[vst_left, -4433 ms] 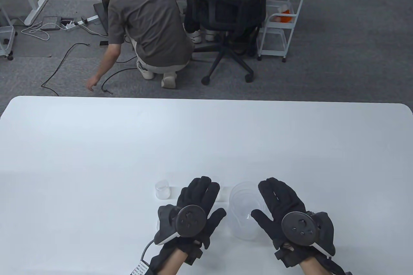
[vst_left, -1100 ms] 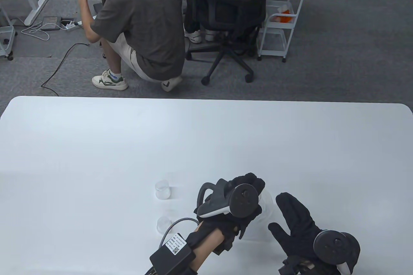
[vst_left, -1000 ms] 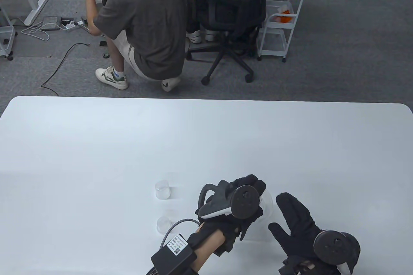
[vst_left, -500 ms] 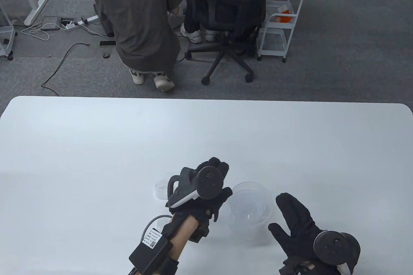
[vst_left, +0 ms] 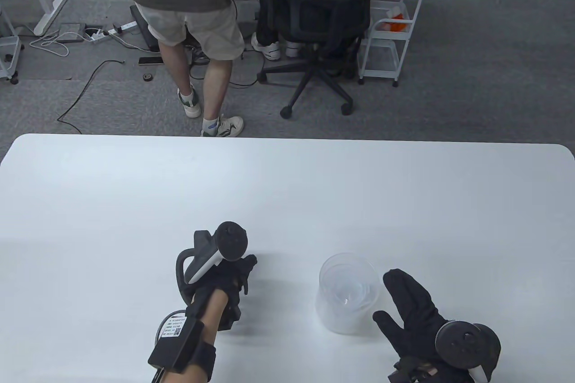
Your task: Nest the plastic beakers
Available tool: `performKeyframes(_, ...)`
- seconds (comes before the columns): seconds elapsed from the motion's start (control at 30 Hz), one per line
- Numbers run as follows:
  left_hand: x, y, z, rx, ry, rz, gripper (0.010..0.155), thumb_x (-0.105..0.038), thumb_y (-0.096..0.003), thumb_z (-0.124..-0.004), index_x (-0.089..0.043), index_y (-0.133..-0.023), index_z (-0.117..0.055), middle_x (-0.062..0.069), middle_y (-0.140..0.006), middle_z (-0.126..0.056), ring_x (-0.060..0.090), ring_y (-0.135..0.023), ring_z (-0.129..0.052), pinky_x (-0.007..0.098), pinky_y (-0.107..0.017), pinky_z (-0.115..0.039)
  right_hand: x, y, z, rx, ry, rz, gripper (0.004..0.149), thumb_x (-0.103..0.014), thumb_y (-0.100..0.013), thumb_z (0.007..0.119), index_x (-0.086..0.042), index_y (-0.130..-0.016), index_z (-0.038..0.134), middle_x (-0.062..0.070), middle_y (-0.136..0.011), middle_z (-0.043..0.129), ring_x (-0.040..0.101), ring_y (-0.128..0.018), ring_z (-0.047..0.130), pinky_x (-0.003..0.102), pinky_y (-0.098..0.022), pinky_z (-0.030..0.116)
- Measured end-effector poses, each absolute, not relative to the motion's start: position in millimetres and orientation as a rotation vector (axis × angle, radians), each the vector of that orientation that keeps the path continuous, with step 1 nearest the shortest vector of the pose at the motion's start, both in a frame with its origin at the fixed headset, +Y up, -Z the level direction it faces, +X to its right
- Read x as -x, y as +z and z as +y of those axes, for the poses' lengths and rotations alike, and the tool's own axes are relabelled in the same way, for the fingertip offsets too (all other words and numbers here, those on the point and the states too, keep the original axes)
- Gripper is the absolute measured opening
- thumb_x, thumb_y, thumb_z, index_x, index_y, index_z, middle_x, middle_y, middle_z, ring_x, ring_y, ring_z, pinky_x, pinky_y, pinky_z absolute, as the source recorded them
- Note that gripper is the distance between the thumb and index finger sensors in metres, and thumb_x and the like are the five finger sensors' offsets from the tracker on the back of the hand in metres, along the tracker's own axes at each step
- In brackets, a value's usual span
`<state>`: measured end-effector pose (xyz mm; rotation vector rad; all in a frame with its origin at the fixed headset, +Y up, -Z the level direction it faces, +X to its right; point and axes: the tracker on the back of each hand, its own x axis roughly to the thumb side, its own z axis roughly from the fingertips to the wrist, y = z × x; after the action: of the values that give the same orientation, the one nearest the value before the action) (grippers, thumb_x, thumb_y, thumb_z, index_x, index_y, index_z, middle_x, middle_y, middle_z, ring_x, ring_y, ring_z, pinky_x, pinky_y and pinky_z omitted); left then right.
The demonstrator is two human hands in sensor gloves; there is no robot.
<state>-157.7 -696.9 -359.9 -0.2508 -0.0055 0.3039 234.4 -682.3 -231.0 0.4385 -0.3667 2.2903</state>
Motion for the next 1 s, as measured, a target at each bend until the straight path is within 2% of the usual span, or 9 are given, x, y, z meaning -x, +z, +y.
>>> performKeyframes(0.47,164.9,-379.6,-730.5,0.367,0.233,0.101,0.071,-0.044,-0.0459,-0.076,-0.018,-0.106,-0.047,0.015,-0.113,-0.040,0.047,-0.102,-0.058,0.058,-0.071,-0.058,-234.8,-231.3,-682.4,-0.435,2.296,-0.366,0.074,-0.056,-0.048,0.073,-0.012,-0.103,0.049,0.020,-0.111,0.054,0.049,-0.099,0.056,0.061,-0.066,0.054)
performKeyframes(0.77,162.5,-385.0,-735.6,0.396,0.194,0.107,0.066,-0.038,-0.0458,-0.077,-0.018,-0.104,-0.053,0.015,-0.111,-0.049,0.041,-0.096,-0.073,0.052,-0.068,-0.067,-235.8,-230.7,-682.1,-0.435,2.289,-0.374,0.074,-0.056,-0.049,0.073,-0.012,-0.103,0.050,0.020,-0.111,0.054,0.049,-0.099,0.056,0.061,-0.066,0.054)
performKeyframes(1.0,161.8,-385.5,-735.7,0.390,0.195,0.106,0.064,-0.036,-0.0456,-0.077,-0.018,-0.103,-0.054,0.015,-0.109,-0.051,0.040,-0.095,-0.075,0.051,-0.068,-0.068,-236.1,-230.4,-681.9,-0.437,2.284,-0.378,0.073,-0.056,-0.049,0.073,-0.012,-0.103,0.050,0.020,-0.111,0.054,0.049,-0.099,0.056,0.061,-0.066,0.055)
